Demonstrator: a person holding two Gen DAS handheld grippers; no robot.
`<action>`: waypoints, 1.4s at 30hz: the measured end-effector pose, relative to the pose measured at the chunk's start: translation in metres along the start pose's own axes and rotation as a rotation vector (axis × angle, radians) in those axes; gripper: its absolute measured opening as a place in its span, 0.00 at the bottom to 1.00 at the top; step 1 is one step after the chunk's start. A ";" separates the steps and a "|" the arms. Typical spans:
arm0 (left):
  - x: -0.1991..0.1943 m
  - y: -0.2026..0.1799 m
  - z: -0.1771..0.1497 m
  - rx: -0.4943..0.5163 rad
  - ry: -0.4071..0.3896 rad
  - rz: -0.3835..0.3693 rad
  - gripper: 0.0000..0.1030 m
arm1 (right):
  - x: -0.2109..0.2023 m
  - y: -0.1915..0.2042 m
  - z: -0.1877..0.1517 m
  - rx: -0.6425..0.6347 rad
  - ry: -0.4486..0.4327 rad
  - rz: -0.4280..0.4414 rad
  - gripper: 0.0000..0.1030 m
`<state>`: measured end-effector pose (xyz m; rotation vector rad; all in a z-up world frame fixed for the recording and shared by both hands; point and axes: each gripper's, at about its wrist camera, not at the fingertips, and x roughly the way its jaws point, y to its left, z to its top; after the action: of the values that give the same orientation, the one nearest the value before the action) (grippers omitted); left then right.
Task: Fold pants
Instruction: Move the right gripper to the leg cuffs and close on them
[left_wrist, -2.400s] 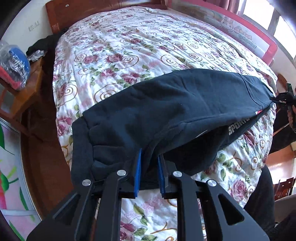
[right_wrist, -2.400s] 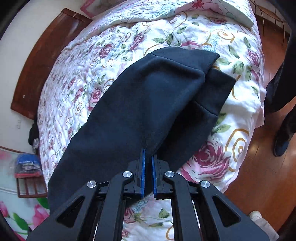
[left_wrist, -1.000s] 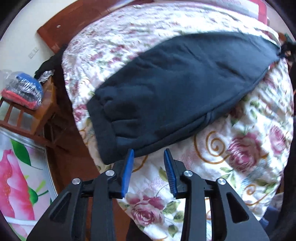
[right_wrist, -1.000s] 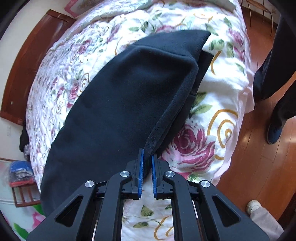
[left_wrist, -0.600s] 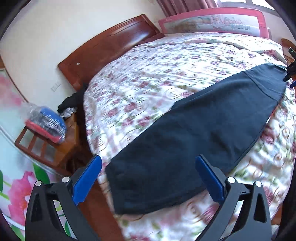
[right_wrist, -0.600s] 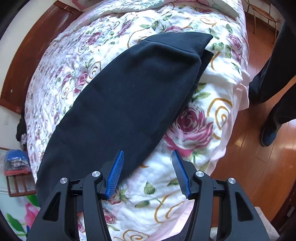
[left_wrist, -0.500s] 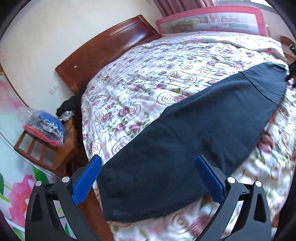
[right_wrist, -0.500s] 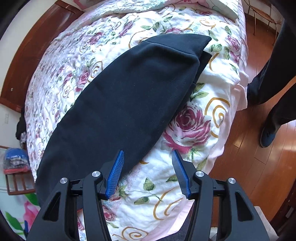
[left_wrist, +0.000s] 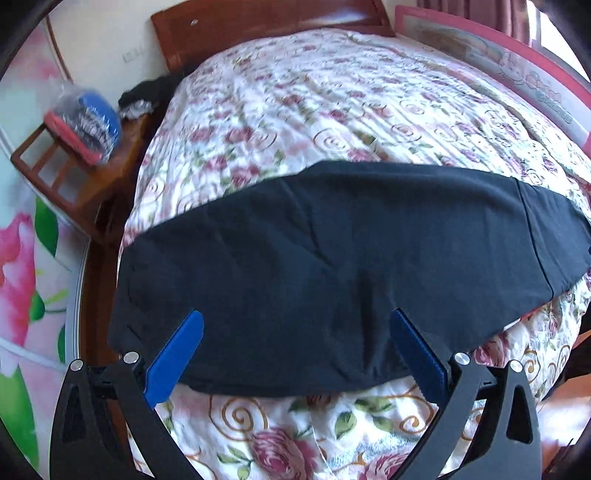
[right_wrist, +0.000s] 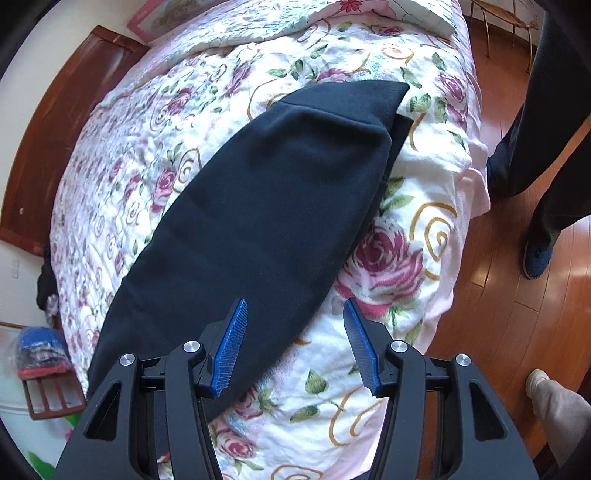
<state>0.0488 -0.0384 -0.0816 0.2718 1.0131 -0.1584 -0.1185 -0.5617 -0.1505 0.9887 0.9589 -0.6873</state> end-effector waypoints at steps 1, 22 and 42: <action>0.000 0.001 0.000 -0.004 0.005 -0.001 0.98 | 0.001 -0.001 0.002 0.012 -0.003 -0.001 0.52; 0.000 0.012 0.008 -0.020 0.013 0.003 0.98 | 0.033 -0.045 0.034 0.208 -0.007 0.120 0.52; 0.005 0.010 0.006 -0.007 0.029 -0.007 0.98 | 0.017 -0.022 0.039 0.139 -0.069 0.201 0.52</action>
<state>0.0586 -0.0305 -0.0813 0.2644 1.0429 -0.1576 -0.1162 -0.6071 -0.1655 1.1588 0.7476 -0.6208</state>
